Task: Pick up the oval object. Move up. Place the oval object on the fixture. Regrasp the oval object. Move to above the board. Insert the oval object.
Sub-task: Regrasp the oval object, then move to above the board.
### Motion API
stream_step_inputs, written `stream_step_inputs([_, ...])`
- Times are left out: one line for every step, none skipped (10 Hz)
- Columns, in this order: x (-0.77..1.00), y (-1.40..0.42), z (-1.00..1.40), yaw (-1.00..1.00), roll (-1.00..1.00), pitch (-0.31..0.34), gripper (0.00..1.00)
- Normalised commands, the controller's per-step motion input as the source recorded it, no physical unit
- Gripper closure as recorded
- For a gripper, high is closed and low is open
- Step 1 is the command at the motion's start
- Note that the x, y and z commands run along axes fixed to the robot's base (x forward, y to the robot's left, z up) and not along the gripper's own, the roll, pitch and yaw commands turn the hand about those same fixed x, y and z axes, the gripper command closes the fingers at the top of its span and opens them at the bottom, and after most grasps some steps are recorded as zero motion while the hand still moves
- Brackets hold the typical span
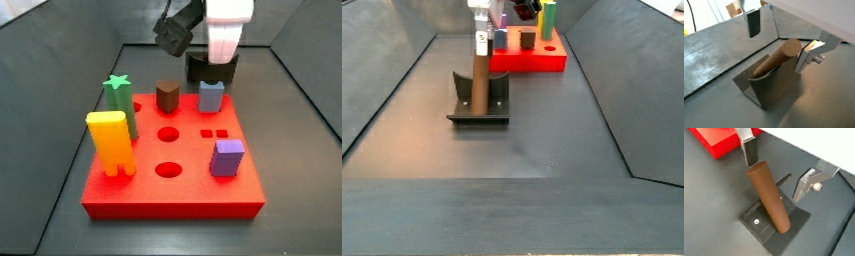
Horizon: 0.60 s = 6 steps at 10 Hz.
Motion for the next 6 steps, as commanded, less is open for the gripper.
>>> stream_step_inputs([0.31,-0.02,-0.04,0.02,0.13,0.118,0.00])
stream_step_inputs([0.27,-0.03,-0.04,0.02,0.12,0.117,0.00])
stream_step_inputs([0.22,-0.02,-0.04,0.02,0.12,0.118,0.00])
stream_step_inputs([0.19,-0.02,-0.04,0.02,0.12,0.121,0.00])
stream_step_inputs([0.00,0.50,0.17,0.00,0.00,0.000,1.00])
stream_step_inputs([-0.18,-0.21,1.00,0.18,0.08,-0.132,1.00])
